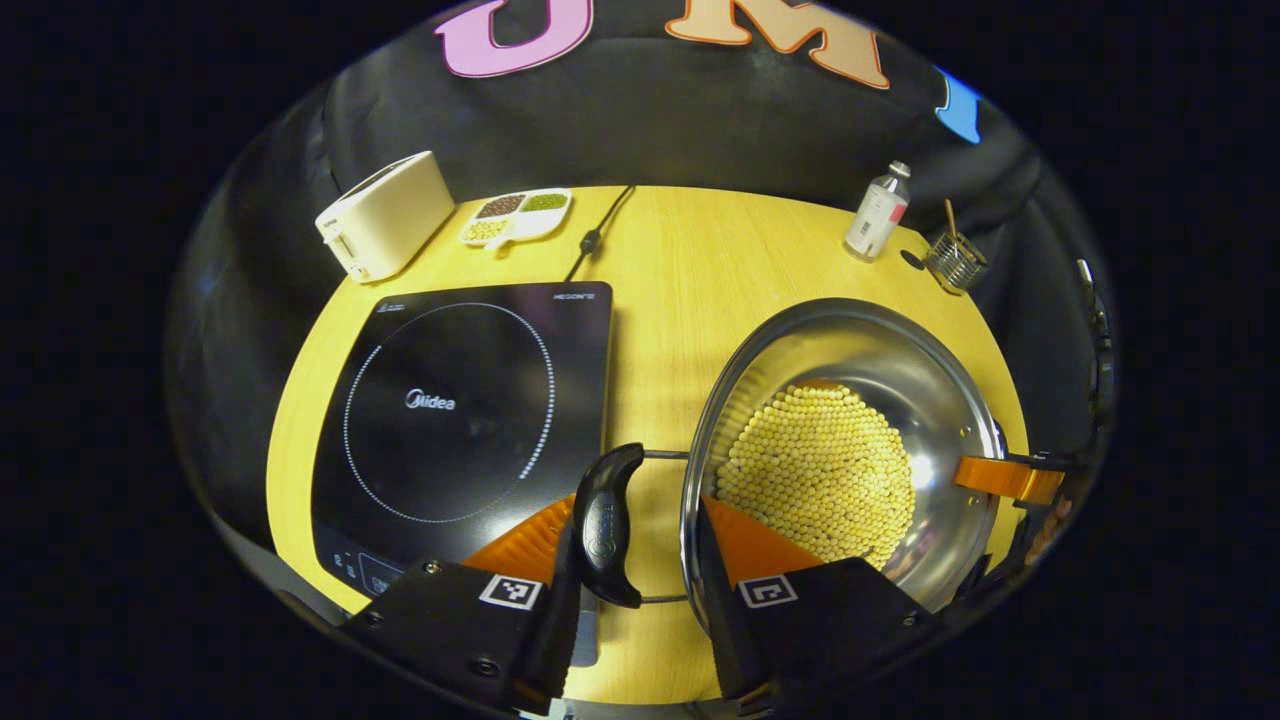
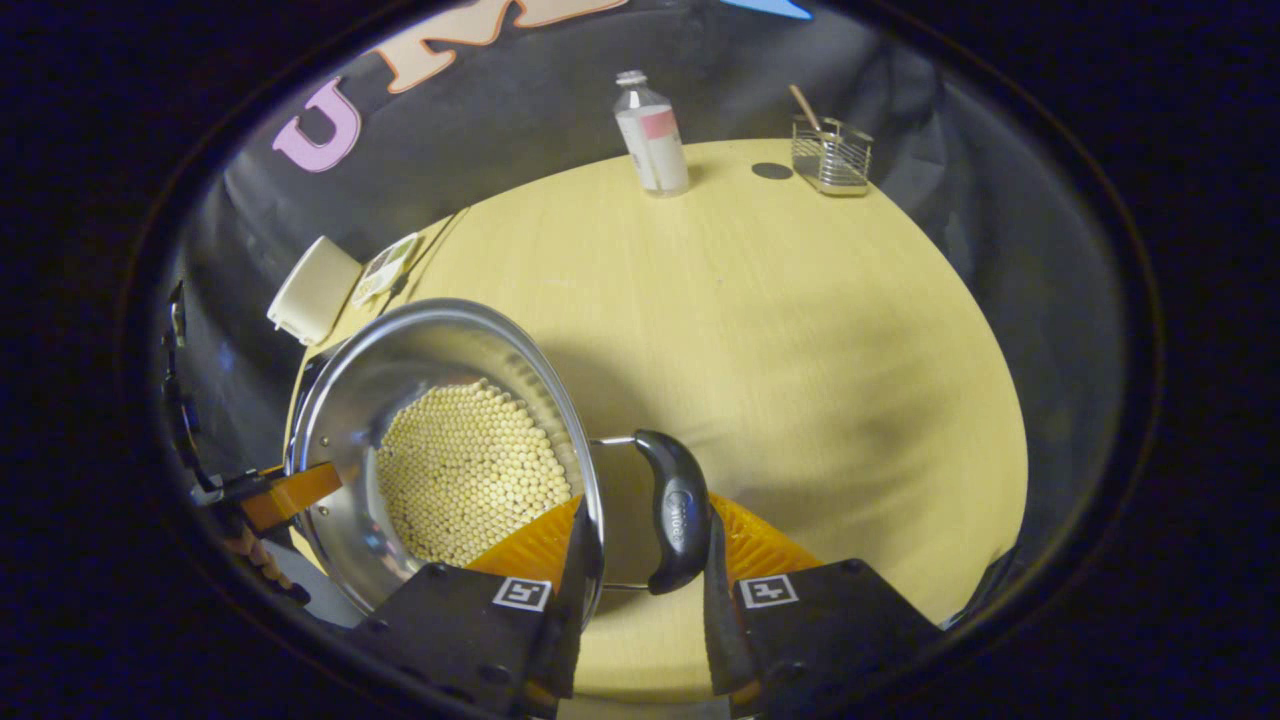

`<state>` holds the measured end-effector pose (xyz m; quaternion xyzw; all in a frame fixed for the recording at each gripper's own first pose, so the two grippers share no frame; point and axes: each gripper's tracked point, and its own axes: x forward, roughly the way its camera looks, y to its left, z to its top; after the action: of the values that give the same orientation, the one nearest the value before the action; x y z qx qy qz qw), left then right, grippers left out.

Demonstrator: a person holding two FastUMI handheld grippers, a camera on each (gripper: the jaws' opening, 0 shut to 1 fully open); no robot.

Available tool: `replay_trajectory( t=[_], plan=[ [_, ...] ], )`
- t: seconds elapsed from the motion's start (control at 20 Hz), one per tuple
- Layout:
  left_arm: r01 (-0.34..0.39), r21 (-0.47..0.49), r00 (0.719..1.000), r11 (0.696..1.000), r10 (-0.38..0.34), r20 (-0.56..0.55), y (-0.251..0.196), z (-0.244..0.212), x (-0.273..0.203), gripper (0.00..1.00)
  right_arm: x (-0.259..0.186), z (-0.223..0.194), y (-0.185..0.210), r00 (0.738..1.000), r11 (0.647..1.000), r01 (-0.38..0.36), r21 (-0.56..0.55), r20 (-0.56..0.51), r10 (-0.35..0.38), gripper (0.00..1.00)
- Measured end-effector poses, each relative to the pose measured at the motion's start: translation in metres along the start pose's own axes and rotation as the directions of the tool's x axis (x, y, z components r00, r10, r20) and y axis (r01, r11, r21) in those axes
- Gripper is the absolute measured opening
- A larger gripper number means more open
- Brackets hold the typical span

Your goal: First push the handle of the pot to place it horizontally, then grasp the pot with both hands and set it on the induction cooktop.

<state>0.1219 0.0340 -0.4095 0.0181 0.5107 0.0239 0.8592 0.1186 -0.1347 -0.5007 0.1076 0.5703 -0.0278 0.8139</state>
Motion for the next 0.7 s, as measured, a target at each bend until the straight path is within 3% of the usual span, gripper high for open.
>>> replay_trajectory(
  t=[0.2,0.45,0.6,0.7],
  plan=[
    [0.005,-0.021,1.0,1.0,-0.004,0.02,0.028,0.005,-0.014,0.58,0.002,0.001,0.002,1.0,1.0,-0.005,-0.021,0.018,0.005,0.54],
    [0.051,-0.053,0.998,0.997,-0.05,0.027,0.079,0.007,-0.013,0.57,-0.004,0.002,0.006,0.998,0.998,0.041,-0.05,0.044,-0.038,0.49],
    [0.083,-0.024,0.996,0.996,-0.082,0.042,0.116,0.017,-0.013,0.57,-0.007,0.002,0.008,0.996,0.997,0.076,-0.029,0.046,-0.075,0.53],
    [0.1,-0.008,0.994,0.995,-0.099,0.043,0.141,0.022,-0.008,0.57,-0.008,0.0,0.005,0.994,0.995,0.099,-0.032,0.052,-0.098,0.49]
  ],
)
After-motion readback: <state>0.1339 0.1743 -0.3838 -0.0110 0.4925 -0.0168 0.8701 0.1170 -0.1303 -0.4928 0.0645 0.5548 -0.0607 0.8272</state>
